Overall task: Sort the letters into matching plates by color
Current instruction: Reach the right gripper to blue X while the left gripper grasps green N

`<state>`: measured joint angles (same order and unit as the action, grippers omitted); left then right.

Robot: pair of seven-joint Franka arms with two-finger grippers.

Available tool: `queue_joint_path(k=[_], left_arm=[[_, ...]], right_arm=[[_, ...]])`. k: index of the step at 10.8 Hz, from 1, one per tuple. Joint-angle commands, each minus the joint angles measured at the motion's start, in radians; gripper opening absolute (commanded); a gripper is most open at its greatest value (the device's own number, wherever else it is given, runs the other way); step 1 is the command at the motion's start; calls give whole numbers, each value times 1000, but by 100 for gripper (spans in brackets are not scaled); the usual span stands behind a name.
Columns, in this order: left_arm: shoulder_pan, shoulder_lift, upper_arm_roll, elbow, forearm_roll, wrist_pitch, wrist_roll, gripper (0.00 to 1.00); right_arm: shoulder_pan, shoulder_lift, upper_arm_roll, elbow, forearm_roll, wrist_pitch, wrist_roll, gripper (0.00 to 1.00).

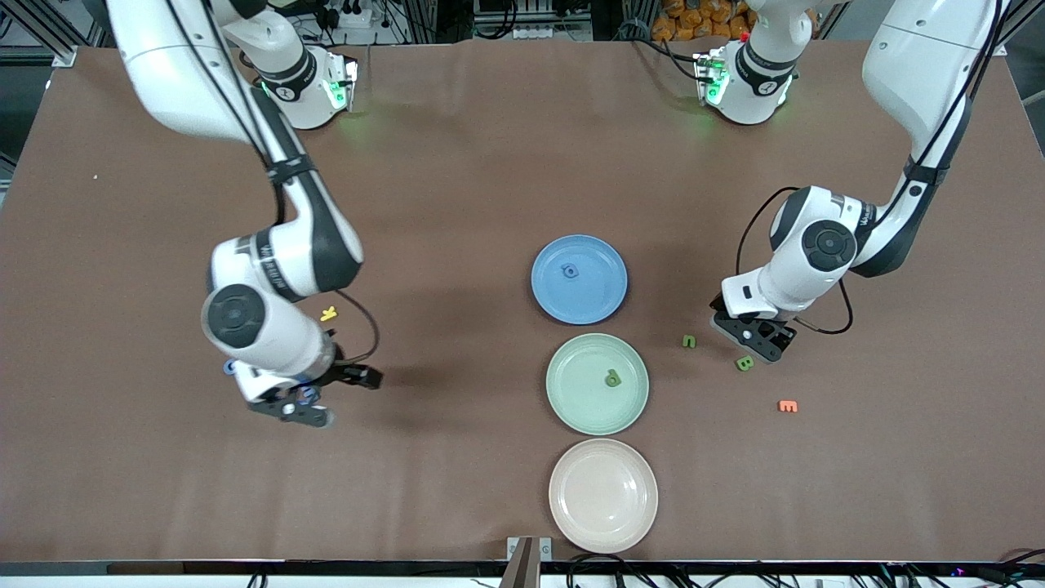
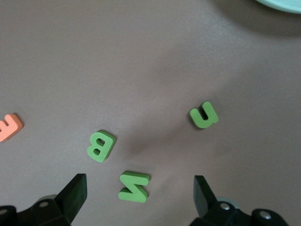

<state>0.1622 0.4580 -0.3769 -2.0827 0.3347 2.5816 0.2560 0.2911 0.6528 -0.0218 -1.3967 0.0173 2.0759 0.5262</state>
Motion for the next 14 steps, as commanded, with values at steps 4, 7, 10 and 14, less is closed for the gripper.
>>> queue_joint_path(k=[4,7,10,14], left_arm=[[51,63,-14,0,29,31,12,96],[65,74,-14,1,29,31,12,91],[62,100,-14,10,27,40,9,85],[56,113,-14,10,29,45,-1,79]], right_arm=[[-113,-22,-72,-44,61,-57,67,100],[-147,-18,-99,-62,125,-39,151,100],[-161,-18,-105,-105,151,-2,169,100],[-173,-39,-105,-261,153,159,169,100]])
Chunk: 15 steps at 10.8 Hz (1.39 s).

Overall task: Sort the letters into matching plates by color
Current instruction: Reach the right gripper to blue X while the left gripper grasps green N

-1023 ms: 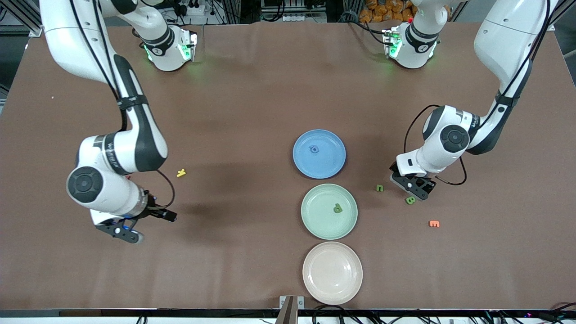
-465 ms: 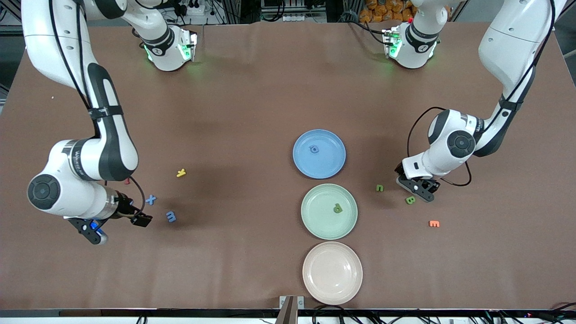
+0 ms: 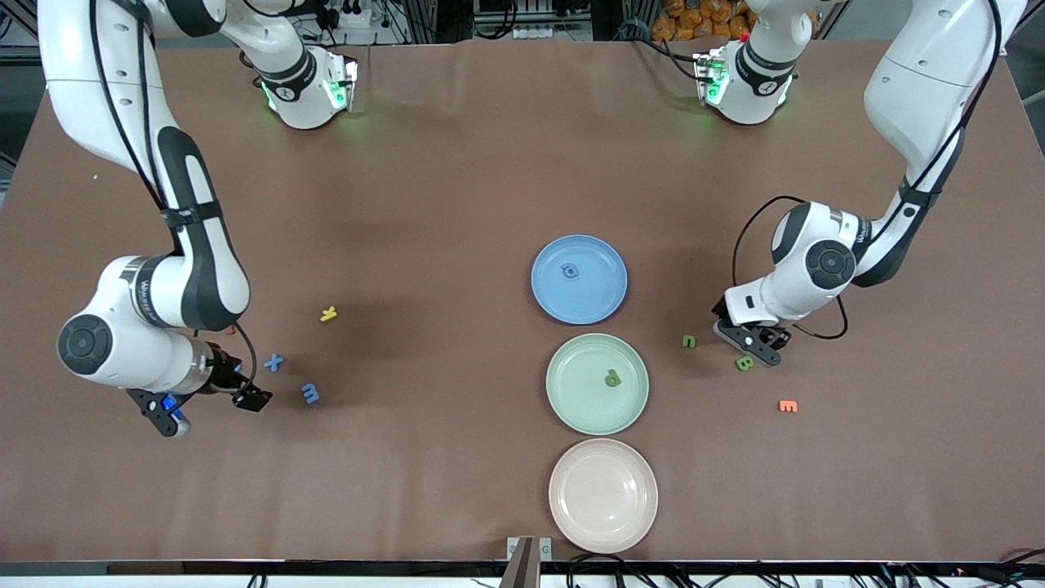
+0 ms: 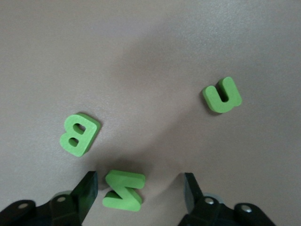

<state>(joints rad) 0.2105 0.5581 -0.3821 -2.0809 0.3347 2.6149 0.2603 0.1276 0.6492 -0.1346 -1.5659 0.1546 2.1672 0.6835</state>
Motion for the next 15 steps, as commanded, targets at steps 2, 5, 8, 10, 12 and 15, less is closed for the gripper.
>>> queue_joint_path(k=[2,5,8,10,12,15], left_arm=[[9,13,-9,9,27,11,-7,69],[12,13,-9,9,27,11,-7,21],[10,13,-9,9,27,11,-7,5],[10,9,-9,15,27,10,-12,0],[9,-1,-12,47,24,8,-16,0],[-8,5,-41,132,4,-7,-16,0]], right_arm=[[-14,-39,9,-138,16,121,11,100],[-14,-45,12,-235,14,242,11,100],[-13,-69,15,-301,14,298,1,100],[-13,-75,15,-315,13,307,-2,100],[-11,-69,17,-341,11,361,-7,97],[-11,-63,21,-359,10,391,-29,86]])
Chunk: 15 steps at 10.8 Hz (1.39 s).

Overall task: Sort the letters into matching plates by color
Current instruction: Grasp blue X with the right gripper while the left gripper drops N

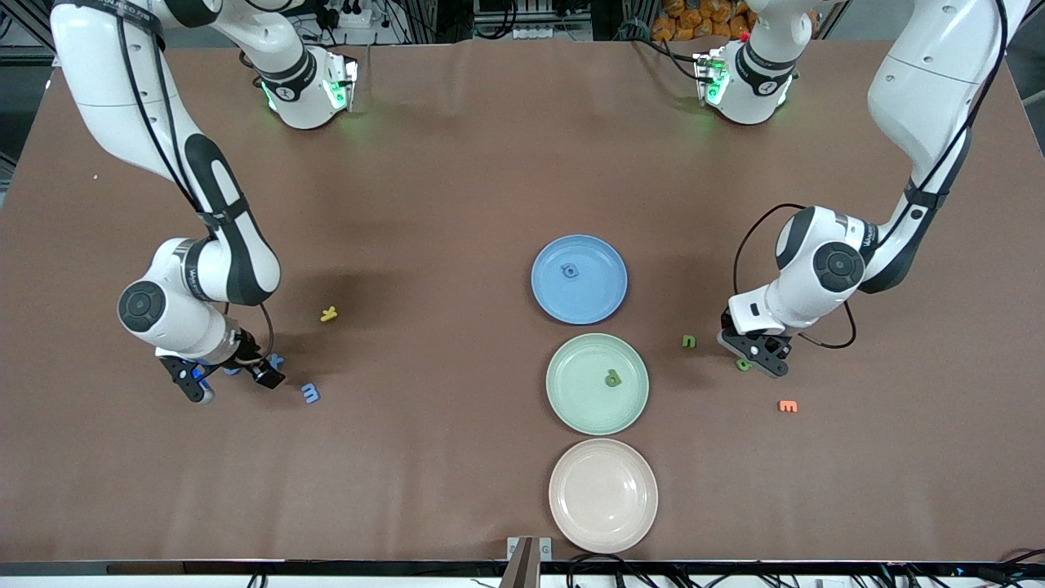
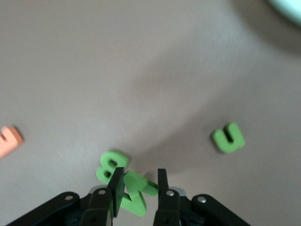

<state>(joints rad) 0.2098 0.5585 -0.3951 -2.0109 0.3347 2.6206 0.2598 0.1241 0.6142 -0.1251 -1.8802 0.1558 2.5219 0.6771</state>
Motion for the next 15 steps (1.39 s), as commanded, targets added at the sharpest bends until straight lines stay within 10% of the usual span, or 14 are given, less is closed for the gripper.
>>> queue_joint_path(k=[1,9,12,13,15], left_arm=[[-22,17,-34,98,-22,-13,-16,0],[-305,219,-31,430,-178,-7,-289,0],[-362,253,10,469,-178,1,-333,46],[-362,251,12,469,-178,3,-337,88],[-349,244,13,468,-168,3,-333,100]], right_arm=[[-8,-28,12,-54,7,43,-30,83],[-1,-25,13,-76,5,58,-59,25],[0,-24,15,-71,4,55,-92,21],[2,-31,24,-65,-7,45,-155,18],[-4,-50,25,-60,-118,19,-453,19]])
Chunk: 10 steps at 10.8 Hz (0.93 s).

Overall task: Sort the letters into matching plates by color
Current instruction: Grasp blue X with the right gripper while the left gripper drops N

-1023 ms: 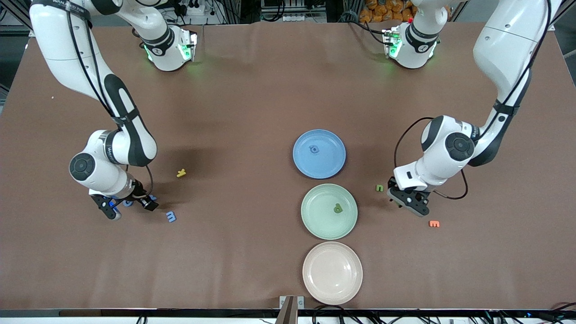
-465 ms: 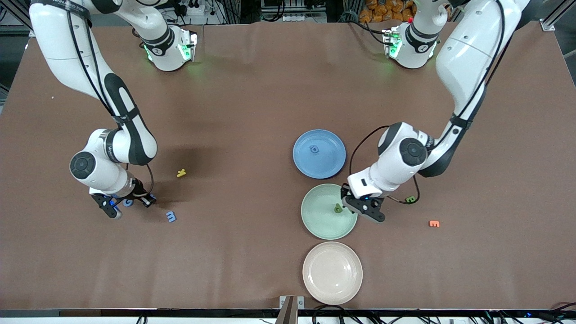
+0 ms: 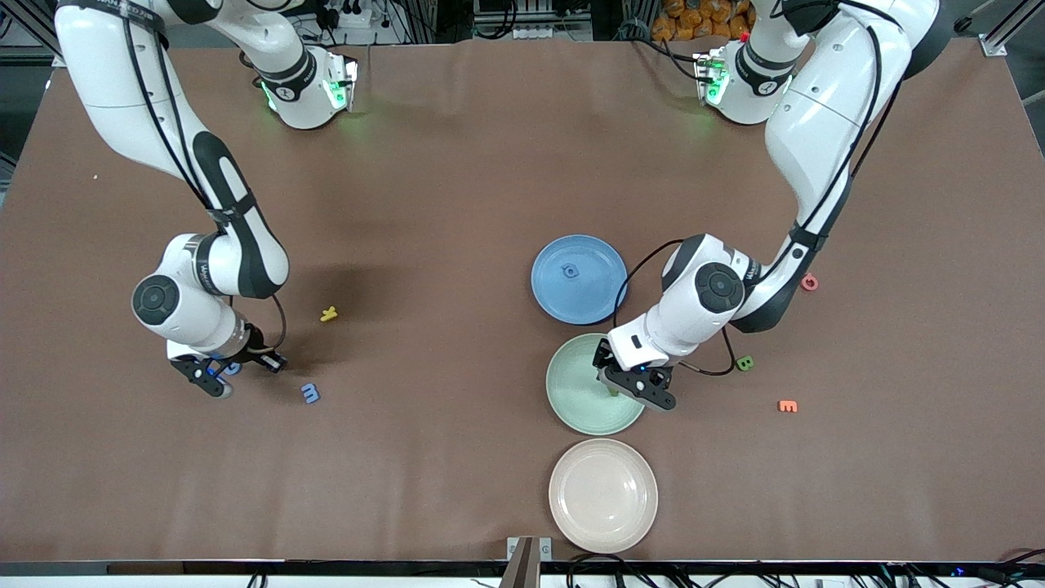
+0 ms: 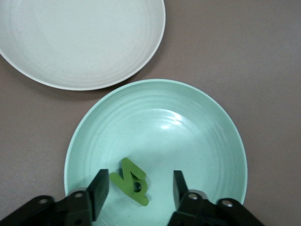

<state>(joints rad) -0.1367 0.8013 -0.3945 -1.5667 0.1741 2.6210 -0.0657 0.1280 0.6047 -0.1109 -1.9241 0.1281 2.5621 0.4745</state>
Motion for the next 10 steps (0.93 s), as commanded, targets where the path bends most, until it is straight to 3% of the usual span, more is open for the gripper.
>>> queue_joint_path(k=[1,3,6,8,10], left_arm=[[9,-7,13,22,-4,1,-5,100],[86,-28,11,-12,5,-7,27,100],[198,-42,-12,-35,8,-94,168,100],[236,-59,-9,-35,7,-191,170,100],[281,-57,-1,-36,8,-220,165,100]], right_arm=[[-11,-49,13,0,-94,-36,-374,19],[-5,-71,13,81,-102,-179,-558,19],[1,-82,97,195,-99,-345,-616,19],[25,-82,164,218,-100,-355,-617,19],[125,-69,177,267,-93,-355,-603,19]])
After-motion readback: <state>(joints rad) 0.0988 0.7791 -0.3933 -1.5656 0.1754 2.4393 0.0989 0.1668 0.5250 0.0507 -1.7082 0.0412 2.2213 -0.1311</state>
